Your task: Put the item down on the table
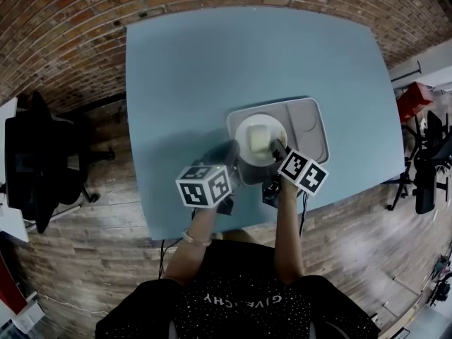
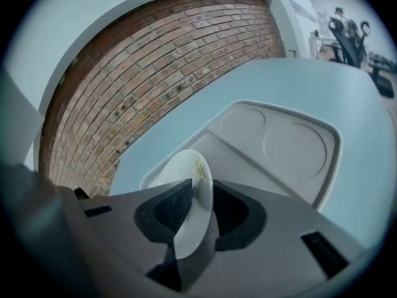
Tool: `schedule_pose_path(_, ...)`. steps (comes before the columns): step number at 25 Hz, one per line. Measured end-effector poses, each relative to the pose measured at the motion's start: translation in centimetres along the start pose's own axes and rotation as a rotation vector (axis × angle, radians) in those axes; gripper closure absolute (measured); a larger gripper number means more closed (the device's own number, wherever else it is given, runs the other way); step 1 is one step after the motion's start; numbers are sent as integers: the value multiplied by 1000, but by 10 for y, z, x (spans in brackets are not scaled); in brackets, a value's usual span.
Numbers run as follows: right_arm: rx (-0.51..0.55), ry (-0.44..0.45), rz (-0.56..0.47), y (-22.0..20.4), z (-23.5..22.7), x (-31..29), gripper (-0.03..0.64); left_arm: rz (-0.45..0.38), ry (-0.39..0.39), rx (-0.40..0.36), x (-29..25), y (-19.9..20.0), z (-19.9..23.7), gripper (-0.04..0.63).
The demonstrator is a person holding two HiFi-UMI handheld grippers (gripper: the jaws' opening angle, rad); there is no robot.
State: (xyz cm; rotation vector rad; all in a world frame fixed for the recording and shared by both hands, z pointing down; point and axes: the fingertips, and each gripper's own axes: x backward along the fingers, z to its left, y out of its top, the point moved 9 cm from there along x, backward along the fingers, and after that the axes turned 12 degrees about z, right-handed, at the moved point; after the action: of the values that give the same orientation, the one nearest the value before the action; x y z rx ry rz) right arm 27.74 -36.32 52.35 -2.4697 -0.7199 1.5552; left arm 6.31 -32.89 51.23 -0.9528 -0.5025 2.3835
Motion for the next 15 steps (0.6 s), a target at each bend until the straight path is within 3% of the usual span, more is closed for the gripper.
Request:
schedule_pose_path(3,128,-102,34,3,8,4,514,2,-4,-5,2,-1,-1,584)
schedule_pose_path(7,192,-183,52,2,4,1,506,5,-7,-12,4,-3,-5,584)
schedule_pose_path(11,370,-381,52,3,0,0,505,8,-13,-17,5,-5,-7,584)
schedule_pose_path(13,380,-416,9,6,-1,6,505,12,-13,-18,6,-7,-8,584)
schedule_pose_path(15,323,-390,-47,7,-4,16,505,16,-13,-20,7,-9,-8,584)
